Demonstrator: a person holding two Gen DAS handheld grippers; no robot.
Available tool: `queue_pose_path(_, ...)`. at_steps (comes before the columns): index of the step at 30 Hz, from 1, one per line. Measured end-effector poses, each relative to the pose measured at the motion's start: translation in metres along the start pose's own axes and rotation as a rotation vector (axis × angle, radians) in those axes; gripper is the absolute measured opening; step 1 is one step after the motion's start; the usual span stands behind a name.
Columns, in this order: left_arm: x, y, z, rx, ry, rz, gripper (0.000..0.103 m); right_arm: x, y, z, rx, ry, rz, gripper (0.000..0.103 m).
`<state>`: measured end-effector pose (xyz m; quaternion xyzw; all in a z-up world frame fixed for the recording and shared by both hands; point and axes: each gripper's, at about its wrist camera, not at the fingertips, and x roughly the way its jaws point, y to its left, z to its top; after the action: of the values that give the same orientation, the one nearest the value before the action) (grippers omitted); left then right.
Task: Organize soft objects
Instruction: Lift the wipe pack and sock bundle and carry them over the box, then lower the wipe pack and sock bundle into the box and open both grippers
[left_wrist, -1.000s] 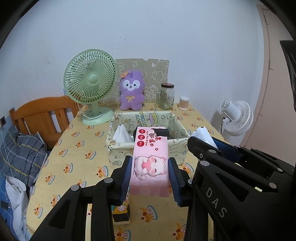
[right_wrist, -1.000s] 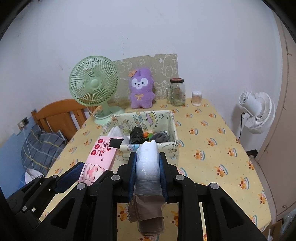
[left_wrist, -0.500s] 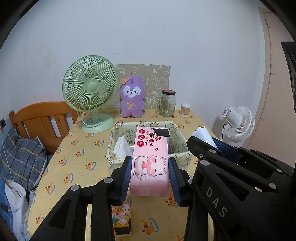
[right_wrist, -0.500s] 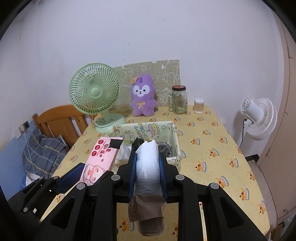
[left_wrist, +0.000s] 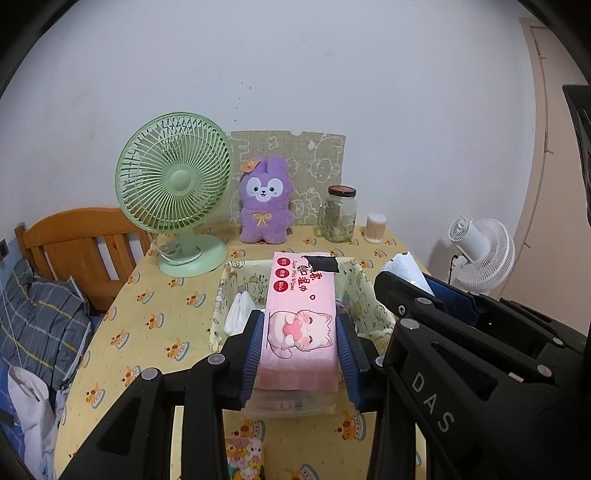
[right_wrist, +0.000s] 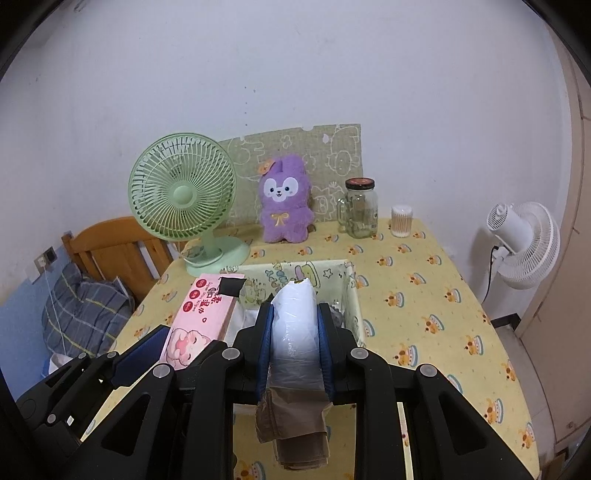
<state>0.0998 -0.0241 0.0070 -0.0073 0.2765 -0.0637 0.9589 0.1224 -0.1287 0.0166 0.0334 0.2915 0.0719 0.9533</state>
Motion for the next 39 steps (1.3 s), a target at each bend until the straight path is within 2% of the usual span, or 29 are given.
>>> queue_pose_path(39,0.087,0.012,0.034,-0.018,0.015,0.024,0.040,0.091,-0.014,0.039,0.000,0.008,0.012,0.026)
